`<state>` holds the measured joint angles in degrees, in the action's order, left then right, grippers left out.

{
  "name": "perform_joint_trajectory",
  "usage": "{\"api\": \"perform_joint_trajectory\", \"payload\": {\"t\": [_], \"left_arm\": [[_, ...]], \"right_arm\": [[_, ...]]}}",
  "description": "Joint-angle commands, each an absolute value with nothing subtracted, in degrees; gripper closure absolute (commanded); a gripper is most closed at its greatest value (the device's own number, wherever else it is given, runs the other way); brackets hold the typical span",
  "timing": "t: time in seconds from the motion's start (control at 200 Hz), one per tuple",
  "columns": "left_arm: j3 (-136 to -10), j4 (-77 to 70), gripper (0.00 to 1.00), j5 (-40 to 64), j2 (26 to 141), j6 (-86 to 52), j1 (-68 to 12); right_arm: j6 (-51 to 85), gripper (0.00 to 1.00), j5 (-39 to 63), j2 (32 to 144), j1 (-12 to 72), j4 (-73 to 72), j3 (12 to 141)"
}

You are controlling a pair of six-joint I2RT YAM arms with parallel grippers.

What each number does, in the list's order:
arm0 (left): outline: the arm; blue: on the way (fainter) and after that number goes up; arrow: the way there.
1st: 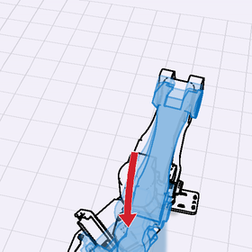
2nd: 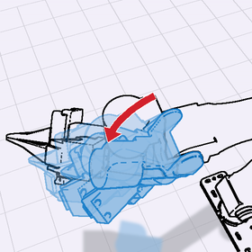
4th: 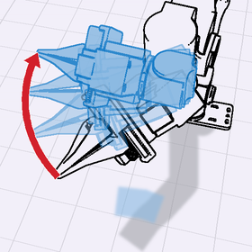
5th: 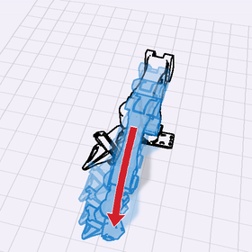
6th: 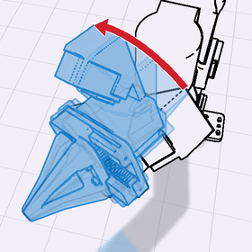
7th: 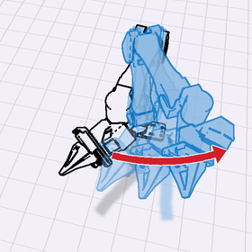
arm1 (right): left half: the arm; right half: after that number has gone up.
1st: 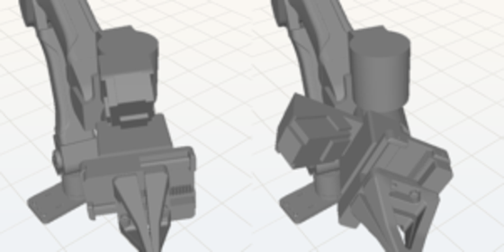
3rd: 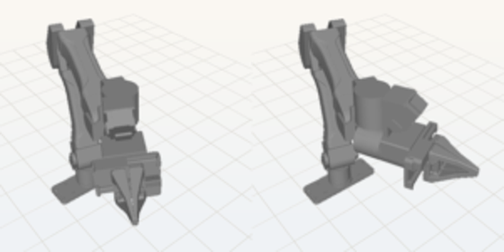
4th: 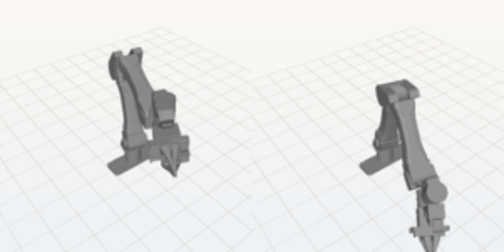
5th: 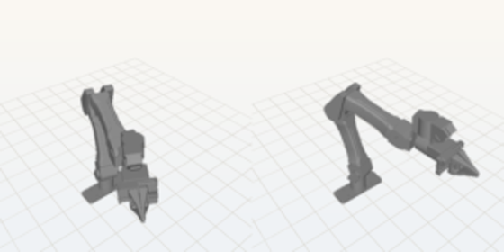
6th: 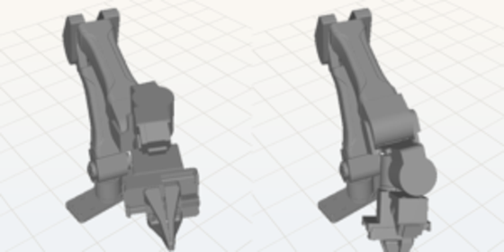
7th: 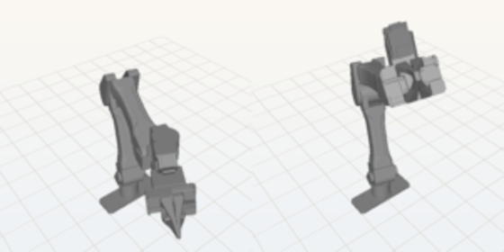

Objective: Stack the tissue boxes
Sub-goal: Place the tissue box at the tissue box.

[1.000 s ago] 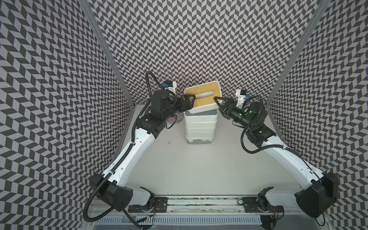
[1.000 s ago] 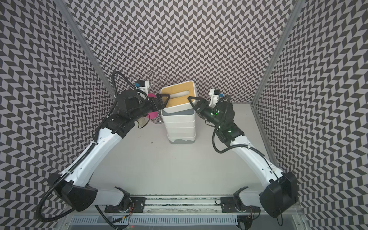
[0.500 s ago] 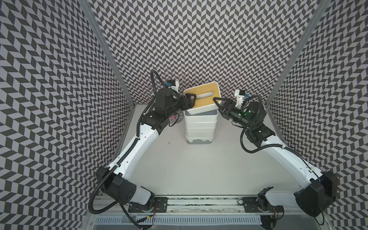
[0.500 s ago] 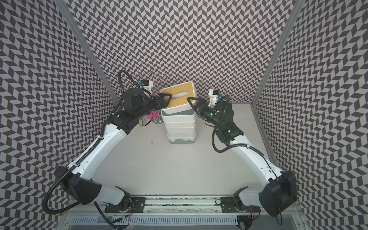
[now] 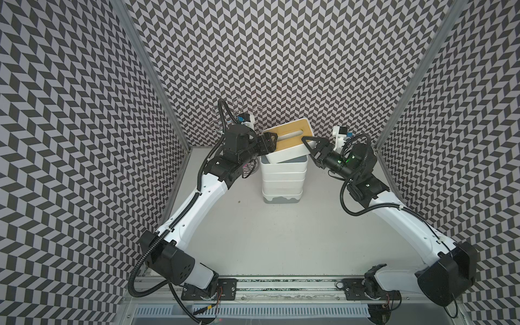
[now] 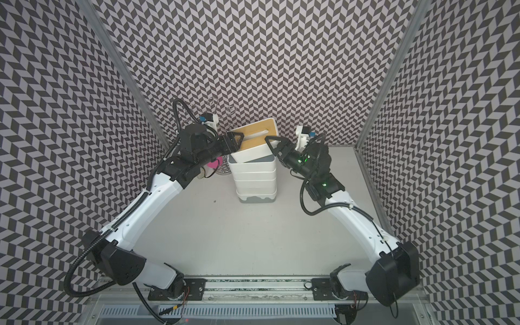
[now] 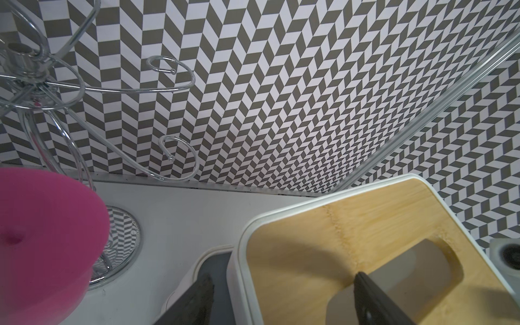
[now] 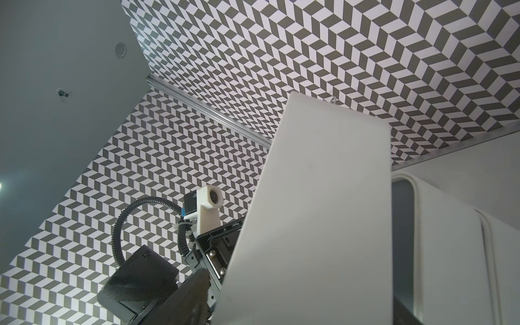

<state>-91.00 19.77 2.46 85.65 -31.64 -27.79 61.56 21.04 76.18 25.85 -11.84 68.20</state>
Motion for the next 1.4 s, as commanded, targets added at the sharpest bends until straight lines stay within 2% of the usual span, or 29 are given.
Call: {"api": "perform_joint_trajectory", "payload": {"t": [0.0,0.601,1.397], "left_arm": [[-92.81,22.1,0.23,-0.22,86.96,-30.62,-28.37],[-95.03,25.13,0.23,-7.1,87.83,-27.85,-30.85],[-97.72,26.54,0.22,-9.23,88.93,-26.7,-32.79]], "right_arm": [[60.41,0.16,20.17,73.85,25.4,-14.47,68.56],[56.49,0.0,17.41,71.79,24.7,-9.76,67.31],[54.58,0.01,15.91,70.7,21.14,-7.04,65.68]]}}
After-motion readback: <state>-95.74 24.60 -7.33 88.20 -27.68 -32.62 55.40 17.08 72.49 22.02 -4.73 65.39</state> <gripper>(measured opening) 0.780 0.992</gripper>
